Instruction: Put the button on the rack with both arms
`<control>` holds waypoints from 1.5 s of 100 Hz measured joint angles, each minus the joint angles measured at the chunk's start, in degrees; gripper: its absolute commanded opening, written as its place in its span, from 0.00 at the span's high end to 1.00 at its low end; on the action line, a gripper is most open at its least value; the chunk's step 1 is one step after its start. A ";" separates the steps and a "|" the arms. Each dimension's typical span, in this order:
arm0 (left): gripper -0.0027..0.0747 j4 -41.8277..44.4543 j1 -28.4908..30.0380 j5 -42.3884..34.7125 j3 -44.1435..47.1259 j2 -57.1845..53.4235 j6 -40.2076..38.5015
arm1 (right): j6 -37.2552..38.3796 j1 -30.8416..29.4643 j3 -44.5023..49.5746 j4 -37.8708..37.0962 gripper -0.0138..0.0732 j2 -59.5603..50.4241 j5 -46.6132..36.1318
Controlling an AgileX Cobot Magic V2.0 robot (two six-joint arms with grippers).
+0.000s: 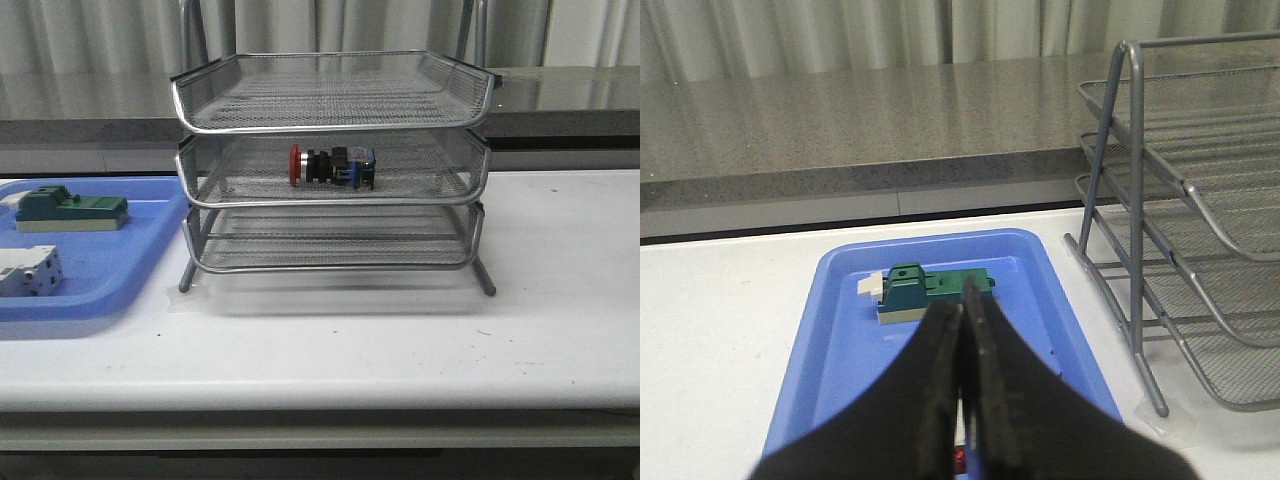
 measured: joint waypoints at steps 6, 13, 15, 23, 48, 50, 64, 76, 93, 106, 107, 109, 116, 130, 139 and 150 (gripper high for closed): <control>0.99 0.00 0.00 0.00 0.00 0.00 0.00 | 1.94 0.00 0.00 -2.03 0.91 -0.96 0.00; 0.99 0.00 0.00 0.00 0.00 0.00 0.00 | 5.44 0.00 0.00 -5.05 0.91 -2.40 0.00; 0.99 0.00 0.00 0.00 0.00 0.00 0.00 | 6.68 0.00 0.00 -6.05 0.91 -2.86 0.00; 0.99 0.00 0.00 0.00 0.00 0.00 0.00 | 12.40 0.00 0.33 -10.10 0.91 -4.70 -0.32; 0.99 0.00 0.00 0.00 0.00 0.00 0.00 | 30.06 0.00 9.05 -21.69 0.91 -12.81 -11.97; 0.99 0.00 0.00 0.00 0.00 0.00 0.00 | 31.37 -0.10 10.03 -22.51 0.91 -13.61 -12.92; 0.99 0.00 0.00 0.00 0.00 0.00 0.00 | 38.65 -0.26 16.43 -27.77 0.91 -19.33 -16.27; 0.99 0.00 0.00 0.00 0.00 0.00 0.00 | 42.86 -0.26 21.31 -31.59 0.91 -24.33 -17.34; 0.99 0.00 0.00 0.00 0.00 0.00 0.00 | 44.85 -0.26 27.12 -33.68 0.91 -31.06 -18.99; 0.99 0.00 0.00 0.00 0.00 0.00 0.00 | 44.99 -0.26 31.27 -34.04 0.91 -35.81 -20.32; 0.99 0.00 0.00 0.00 0.00 0.00 0.00 | 45.09 -0.26 31.48 -34.04 0.91 -36.02 -20.43; 0.99 0.00 0.00 0.00 0.00 0.00 0.00 | 45.08 -0.26 32.12 -34.07 0.91 -36.52 -20.78; 0.99 0.00 0.00 0.00 0.00 0.00 0.00 | 45.08 -0.26 34.07 -34.07 0.91 -37.11 -21.93; 0.99 0.00 0.00 0.00 0.00 0.00 0.00 | 45.08 -0.26 36.57 -34.07 0.91 -37.26 -24.64; 0.99 0.00 0.00 0.00 0.00 0.00 0.00 | 45.08 -0.26 36.76 -34.07 0.91 -37.30 -25.14; 0.99 0.00 0.00 0.00 0.00 0.00 0.00 | 45.08 -0.26 36.76 -34.07 0.91 -37.30 -25.61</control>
